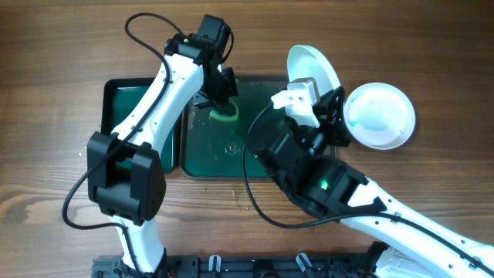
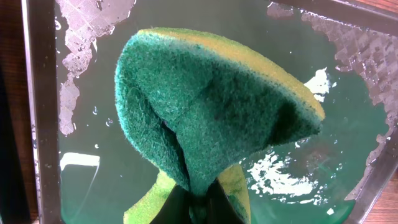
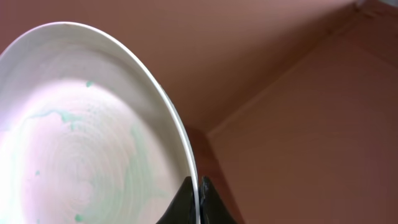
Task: Clean dirty plates on tray and stack at the side
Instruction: 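Carry the plate right and place it on the stack, release, then drop the sponge into the left tray and raise both arms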
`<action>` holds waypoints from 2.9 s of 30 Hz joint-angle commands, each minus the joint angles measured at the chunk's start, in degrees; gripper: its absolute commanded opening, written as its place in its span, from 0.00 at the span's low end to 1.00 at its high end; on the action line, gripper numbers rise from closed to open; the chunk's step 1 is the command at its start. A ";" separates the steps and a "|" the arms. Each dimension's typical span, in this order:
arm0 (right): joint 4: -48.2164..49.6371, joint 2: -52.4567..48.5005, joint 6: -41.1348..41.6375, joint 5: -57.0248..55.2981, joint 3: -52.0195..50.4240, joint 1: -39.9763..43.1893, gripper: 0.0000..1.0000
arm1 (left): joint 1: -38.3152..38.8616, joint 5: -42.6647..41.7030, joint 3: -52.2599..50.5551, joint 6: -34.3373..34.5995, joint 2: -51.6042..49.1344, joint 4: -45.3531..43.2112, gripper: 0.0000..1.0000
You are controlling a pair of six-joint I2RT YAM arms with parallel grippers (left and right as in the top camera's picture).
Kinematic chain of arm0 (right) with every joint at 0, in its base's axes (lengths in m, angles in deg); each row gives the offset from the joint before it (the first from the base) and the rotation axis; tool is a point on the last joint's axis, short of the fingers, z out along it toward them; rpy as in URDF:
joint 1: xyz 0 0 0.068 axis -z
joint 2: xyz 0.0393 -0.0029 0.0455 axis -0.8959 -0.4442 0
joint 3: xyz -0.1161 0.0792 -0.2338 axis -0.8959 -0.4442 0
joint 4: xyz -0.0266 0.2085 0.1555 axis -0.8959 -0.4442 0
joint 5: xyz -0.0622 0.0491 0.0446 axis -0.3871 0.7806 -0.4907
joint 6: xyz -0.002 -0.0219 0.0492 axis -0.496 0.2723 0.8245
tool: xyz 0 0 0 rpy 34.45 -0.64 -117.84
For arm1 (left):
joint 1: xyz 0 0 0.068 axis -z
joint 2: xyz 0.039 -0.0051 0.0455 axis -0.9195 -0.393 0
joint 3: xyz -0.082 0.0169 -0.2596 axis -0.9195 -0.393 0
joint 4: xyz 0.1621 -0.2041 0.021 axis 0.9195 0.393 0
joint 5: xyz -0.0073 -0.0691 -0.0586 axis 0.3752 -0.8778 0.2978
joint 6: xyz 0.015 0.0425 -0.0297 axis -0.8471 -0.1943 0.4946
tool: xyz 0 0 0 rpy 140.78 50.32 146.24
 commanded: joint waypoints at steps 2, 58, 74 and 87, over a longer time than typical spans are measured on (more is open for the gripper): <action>-7.85 1.18 10.64 19.87 0.02 3.65 0.04 | -0.13 -1.07 0.09 -1.09 0.39 -0.15 0.04; -22.43 -13.84 12.33 106.25 9.14 70.36 0.65 | -8.90 2.51 3.37 -14.99 8.79 12.00 0.04; -22.49 -13.92 5.40 104.30 9.03 57.35 0.68 | -24.48 6.75 -12.59 -20.65 9.01 -3.15 0.04; -22.99 -13.92 5.27 103.89 9.03 57.33 0.71 | -25.05 6.69 -28.89 -20.61 9.01 -18.12 0.39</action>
